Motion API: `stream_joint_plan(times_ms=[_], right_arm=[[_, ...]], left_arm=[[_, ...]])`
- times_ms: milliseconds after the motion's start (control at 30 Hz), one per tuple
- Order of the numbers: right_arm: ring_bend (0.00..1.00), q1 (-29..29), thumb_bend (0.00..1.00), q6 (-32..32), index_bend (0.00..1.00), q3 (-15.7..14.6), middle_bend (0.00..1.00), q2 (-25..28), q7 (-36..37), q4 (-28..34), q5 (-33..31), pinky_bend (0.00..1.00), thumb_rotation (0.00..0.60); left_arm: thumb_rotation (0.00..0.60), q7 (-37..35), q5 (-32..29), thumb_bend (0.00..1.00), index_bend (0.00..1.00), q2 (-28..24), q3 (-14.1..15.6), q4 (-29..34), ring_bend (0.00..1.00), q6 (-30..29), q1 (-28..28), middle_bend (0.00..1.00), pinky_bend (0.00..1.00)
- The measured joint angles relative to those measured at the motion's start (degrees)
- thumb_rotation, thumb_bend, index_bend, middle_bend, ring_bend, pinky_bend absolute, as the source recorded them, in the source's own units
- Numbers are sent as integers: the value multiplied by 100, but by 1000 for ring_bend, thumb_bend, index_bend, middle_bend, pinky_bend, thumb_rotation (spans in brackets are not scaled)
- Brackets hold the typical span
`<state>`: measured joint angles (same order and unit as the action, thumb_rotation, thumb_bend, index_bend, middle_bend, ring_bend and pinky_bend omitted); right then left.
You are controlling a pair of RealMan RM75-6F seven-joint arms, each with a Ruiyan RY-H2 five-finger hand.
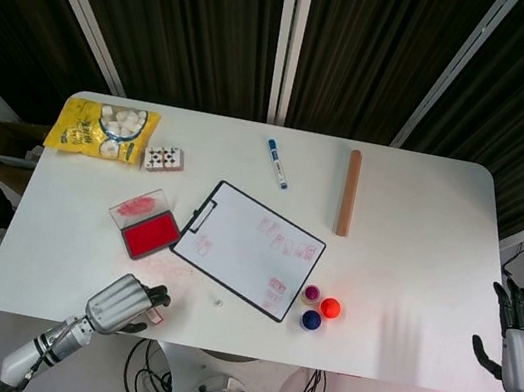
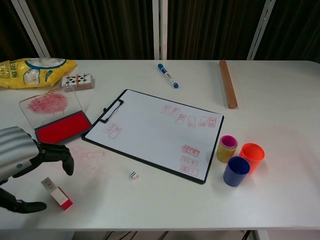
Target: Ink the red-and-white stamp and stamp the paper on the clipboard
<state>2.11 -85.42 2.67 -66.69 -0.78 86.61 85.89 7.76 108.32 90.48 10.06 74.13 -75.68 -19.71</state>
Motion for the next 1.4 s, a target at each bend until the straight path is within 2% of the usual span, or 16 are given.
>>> stream_joint_plan(times_ms=[733, 1167, 1400], right_arm=[[0, 45, 236, 108, 0, -23, 0, 31, -85, 86, -7, 0, 600], [0, 46, 236, 142, 0, -37, 0, 2, -55, 34, -25, 0, 600], [0, 52, 237, 161, 0, -41, 0, -9, -78, 37, -33, 0, 600]], left_arm=[[600, 493, 269, 207, 515, 182, 100, -404, 819, -25, -176, 496, 905], [600, 517, 269, 278, 528, 228, 164, -443, 820, -64, -184, 516, 906], [600, 429, 239, 283, 559, 241, 184, -486, 825, -79, -187, 544, 906]])
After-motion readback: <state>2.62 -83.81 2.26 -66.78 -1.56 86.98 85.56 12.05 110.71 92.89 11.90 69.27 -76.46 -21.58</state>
